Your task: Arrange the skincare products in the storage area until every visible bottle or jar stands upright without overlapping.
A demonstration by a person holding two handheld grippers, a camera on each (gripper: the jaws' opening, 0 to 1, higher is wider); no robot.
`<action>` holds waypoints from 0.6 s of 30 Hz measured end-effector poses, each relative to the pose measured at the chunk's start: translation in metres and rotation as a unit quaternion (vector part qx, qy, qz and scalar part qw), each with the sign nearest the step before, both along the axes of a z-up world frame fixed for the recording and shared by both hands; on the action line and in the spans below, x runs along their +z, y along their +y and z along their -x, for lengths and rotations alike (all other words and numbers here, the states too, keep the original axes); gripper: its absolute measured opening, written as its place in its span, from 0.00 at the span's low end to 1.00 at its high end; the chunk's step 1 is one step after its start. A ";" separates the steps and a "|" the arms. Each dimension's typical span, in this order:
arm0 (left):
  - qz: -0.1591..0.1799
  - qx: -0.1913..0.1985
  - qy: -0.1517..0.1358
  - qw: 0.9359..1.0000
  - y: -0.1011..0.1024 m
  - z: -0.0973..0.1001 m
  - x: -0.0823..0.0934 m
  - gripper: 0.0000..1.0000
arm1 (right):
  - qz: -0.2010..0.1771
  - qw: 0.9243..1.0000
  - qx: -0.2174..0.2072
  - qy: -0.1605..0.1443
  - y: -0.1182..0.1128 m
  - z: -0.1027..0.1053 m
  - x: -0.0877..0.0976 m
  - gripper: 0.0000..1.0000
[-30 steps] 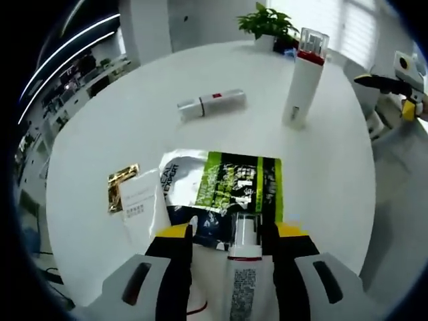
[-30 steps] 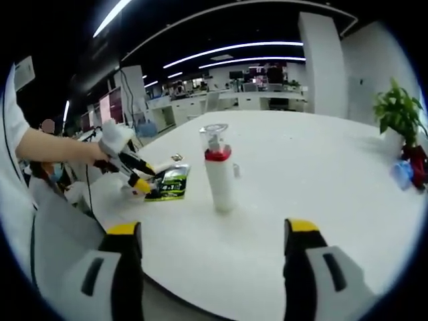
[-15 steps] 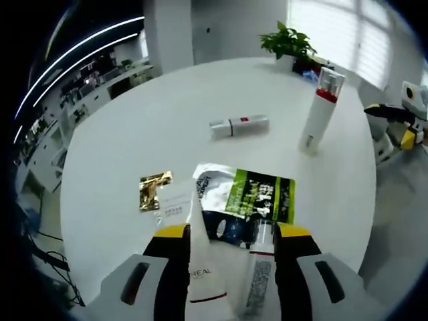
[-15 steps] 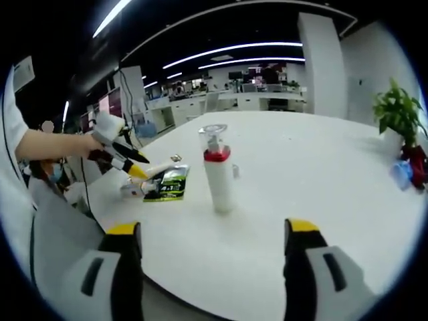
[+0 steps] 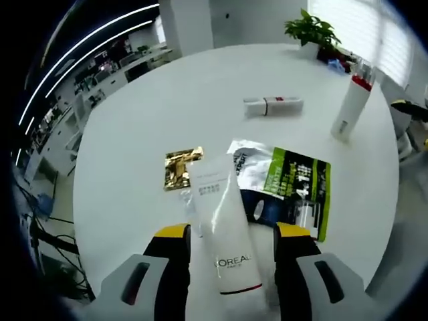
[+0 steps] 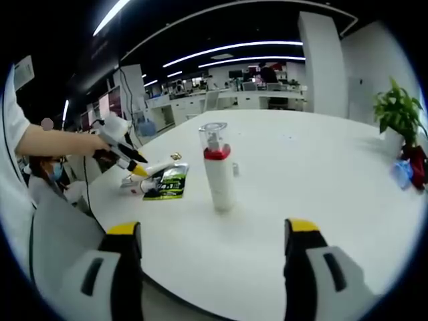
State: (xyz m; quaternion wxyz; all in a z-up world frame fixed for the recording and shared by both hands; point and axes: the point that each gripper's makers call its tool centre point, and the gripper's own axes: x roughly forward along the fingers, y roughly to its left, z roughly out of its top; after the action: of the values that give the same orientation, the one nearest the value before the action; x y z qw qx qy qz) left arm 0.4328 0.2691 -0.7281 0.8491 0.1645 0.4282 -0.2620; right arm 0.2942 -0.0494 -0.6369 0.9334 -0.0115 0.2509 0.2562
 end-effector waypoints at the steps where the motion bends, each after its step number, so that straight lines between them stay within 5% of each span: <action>1: -0.002 0.001 0.002 1.000 0.000 -0.001 -0.001 0.45 | 0.000 1.000 0.000 0.001 0.000 0.000 0.000 0.88; 18: -0.007 0.048 0.038 0.998 -0.005 -0.009 -0.016 0.32 | 0.005 1.000 0.003 0.001 0.001 0.000 -0.001 0.88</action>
State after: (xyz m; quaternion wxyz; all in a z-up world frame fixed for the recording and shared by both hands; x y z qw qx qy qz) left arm 0.4418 0.2643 -0.7443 0.8428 0.1399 0.4692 -0.2235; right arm 0.2940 -0.0486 -0.6380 0.9322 -0.0166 0.2532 0.2580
